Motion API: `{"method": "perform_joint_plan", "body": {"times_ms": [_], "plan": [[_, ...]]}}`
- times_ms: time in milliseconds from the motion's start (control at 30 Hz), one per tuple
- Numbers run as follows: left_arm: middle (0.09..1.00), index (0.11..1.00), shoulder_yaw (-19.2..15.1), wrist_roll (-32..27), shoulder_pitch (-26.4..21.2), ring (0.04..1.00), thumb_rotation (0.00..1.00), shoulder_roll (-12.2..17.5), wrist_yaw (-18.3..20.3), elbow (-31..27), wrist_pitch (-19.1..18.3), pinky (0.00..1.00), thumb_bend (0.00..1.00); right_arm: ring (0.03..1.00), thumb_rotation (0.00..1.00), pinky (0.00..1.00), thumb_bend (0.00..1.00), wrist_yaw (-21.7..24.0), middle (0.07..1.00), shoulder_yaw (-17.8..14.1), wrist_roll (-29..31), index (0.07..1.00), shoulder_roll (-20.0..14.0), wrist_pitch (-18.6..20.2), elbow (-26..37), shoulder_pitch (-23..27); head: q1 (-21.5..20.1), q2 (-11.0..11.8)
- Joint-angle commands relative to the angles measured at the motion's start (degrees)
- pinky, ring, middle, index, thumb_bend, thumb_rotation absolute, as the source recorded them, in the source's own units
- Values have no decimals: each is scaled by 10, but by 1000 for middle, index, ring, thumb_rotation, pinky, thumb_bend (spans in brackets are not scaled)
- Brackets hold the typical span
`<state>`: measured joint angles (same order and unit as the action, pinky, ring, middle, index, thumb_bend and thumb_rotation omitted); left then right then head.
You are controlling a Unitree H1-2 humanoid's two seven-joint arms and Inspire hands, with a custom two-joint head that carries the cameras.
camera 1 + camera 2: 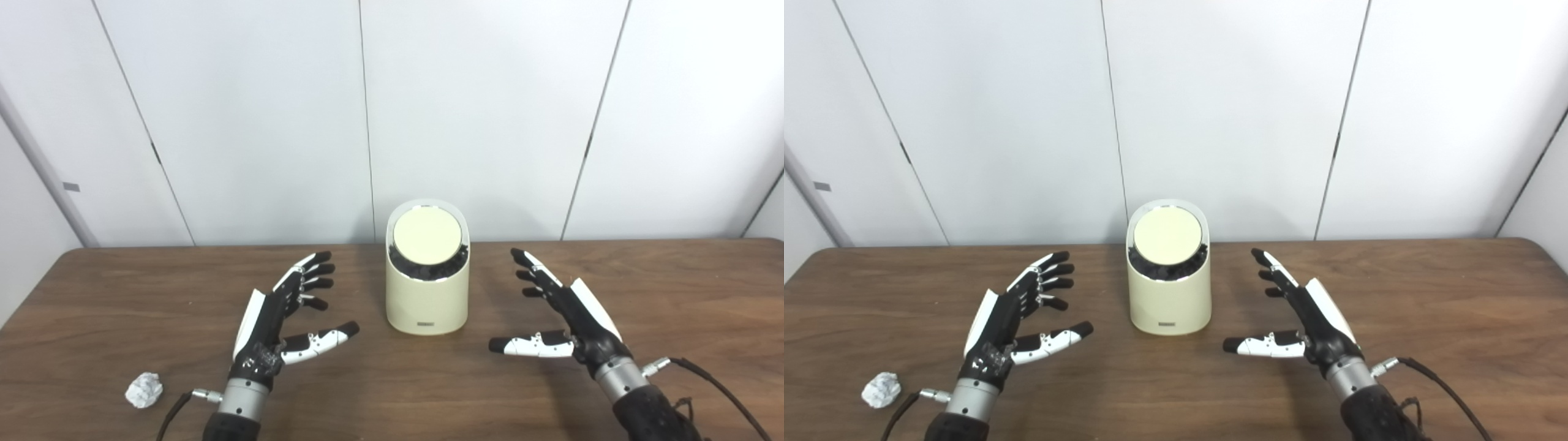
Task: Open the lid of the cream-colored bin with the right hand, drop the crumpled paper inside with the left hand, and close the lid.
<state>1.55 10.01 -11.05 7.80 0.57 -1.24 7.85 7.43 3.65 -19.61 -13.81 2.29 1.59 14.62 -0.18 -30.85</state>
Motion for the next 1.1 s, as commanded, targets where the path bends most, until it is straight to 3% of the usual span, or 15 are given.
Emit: {"method": "perform_joint_plan", "body": {"times_ms": [0, 367, 533, 667, 833, 1067], "plan": [[817, 863, -3, -8, -14, 763, 80, 1, 0, -16, 13, 610, 767, 899, 337, 804, 872, -13, 948, -4, 2, 949, -5, -18, 13, 18, -1, 0], [817, 883, 0, -9, -16, 761, 66, 3, 3, -12, 18, 609, 751, 901, 343, 807, 868, -12, 948, -3, 0, 951, -6, -14, 13, 20, -1, 0], [817, 879, -1, -9, -18, 758, 74, 4, 3, -12, 15, 611, 758, 888, 380, 793, 830, -28, 930, -3, -4, 932, 12, -12, 21, 23, -1, -1], [817, 875, 0, -8, -19, 758, 65, 5, 2, -10, 19, 601, 754, 877, 417, 773, 813, -38, 915, 0, -16, 922, 24, 0, 32, 39, -1, 1], [820, 872, 1, -6, -20, 760, 69, 2, 1, -10, 19, 593, 753, 881, 383, 755, 767, -43, 912, 1, -21, 912, 27, -11, 27, 67, 0, 1], [820, 867, 1, -5, -18, 757, 65, 0, -1, -14, 15, 599, 748, 893, 447, 781, 796, -47, 912, 3, -41, 912, 31, 28, 36, 97, 1, 0]]}}
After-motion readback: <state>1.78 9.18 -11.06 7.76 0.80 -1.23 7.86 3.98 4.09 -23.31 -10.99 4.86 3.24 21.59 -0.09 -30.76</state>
